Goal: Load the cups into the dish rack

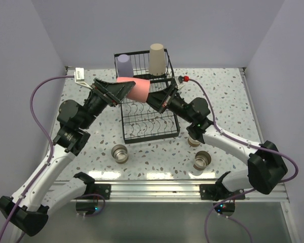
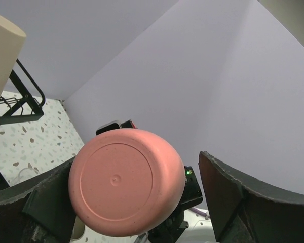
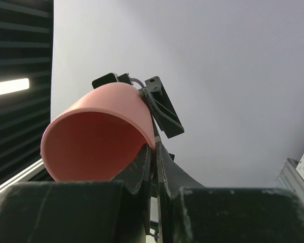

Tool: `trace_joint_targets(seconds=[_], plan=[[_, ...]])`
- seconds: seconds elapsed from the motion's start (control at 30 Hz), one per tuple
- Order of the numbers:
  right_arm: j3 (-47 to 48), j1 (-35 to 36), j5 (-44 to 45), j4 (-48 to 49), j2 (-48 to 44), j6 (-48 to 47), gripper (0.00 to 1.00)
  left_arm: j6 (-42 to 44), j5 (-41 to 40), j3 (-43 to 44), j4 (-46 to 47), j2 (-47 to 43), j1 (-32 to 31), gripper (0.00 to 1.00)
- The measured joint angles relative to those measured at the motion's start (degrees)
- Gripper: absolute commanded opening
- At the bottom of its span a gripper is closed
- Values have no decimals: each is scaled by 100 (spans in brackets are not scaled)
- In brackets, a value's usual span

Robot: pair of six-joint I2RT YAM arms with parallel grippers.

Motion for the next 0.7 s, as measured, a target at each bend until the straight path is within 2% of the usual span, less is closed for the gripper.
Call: trace_joint_targets(seconds=[0.27, 0.33, 0.37, 0.4, 0.47, 0.5, 0.6, 0.63, 0.67, 0.7], plan=[[0, 0, 15, 304, 184, 275, 0, 33, -118, 0, -127, -31, 2, 80], [0, 0, 26, 341, 184, 302, 0, 33, -120, 0, -131, -37, 2, 72], [0, 0, 31, 356, 184, 319, 0, 28, -125, 0, -133, -39, 2, 67], [0, 0, 37, 369, 184, 328, 0, 22, -122, 0, -129, -39, 2, 52], [-7, 0, 35, 391, 188, 343, 0, 13, -127, 7, -136, -50, 0, 35], [-9, 4, 37, 396, 188, 350, 0, 17, -114, 9, -140, -55, 0, 18], [-11, 9, 33, 365, 186, 334, 0, 31, -116, 17, -179, -52, 2, 0], [-11, 9, 28, 328, 184, 313, 6, 44, -118, 35, -232, -52, 2, 0], [-11, 9, 15, 267, 173, 275, 28, 74, -120, 57, -293, -52, 2, 0], [-11, 7, 4, 179, 153, 269, 44, 118, -118, 87, -382, -48, 2, 0]])
